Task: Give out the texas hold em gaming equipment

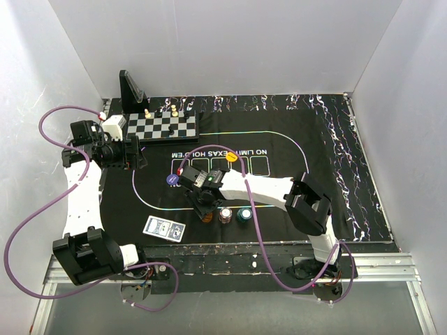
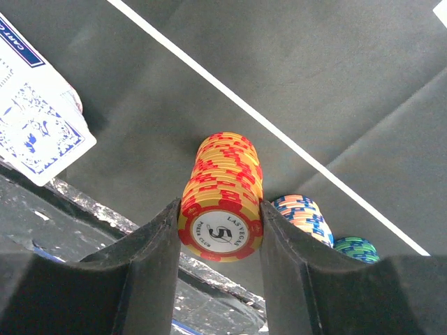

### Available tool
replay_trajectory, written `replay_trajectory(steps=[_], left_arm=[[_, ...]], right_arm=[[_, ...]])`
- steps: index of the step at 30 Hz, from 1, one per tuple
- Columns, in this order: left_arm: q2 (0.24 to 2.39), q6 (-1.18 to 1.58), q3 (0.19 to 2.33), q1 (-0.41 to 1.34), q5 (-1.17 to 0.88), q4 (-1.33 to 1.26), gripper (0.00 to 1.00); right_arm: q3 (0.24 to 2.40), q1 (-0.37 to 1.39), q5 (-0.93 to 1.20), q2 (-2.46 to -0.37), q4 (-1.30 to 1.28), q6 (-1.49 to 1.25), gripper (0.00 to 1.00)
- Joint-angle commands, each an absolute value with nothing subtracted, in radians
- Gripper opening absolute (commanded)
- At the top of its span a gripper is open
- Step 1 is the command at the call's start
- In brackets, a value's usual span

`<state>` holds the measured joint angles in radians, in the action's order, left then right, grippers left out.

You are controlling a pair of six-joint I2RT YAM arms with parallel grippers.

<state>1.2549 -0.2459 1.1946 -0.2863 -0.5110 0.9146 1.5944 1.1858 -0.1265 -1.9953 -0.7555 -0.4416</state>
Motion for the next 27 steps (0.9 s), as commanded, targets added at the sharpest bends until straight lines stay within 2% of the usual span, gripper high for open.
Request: replay_trajectory(steps=[1,3,14,17,23,27], left_arm=[[1.247,-0.245,1.236,-0.291,-0.503,0.907,0.98],[1.246,-0.245,1.233,-0.291,-0.502,0.907,0.98],[1.246,-0.245,1.226,-0.291,-0.499,0.899,0.98],[1.253,-0.236,1.227,-0.291,-0.497,0.894,0.98],[1.305,-0.219,1.247,-0.293,-0.491,0.881,0.98],[1.331,-0.209,1.266,-0.293,-0.508,0.877,0.98]], right_arm=[[1.615,1.186,-0.115,-1.979,-0.724,-0.448,0.42],[1.611,1.186,-0.123,-1.971,-0.722,-0.451,0.35],[1.655,1.178,-0.175,-1.910,-0.742,-0.446,0.13],[1.692,1.161,-0.186,-1.911,-0.742,-0.434,0.02],[1.836,1.105,-0.172,-1.988,-0.736,-0.402,0.01],[2.023,1.075,-0.150,-2.150,-0.756,-0.365,0.01]])
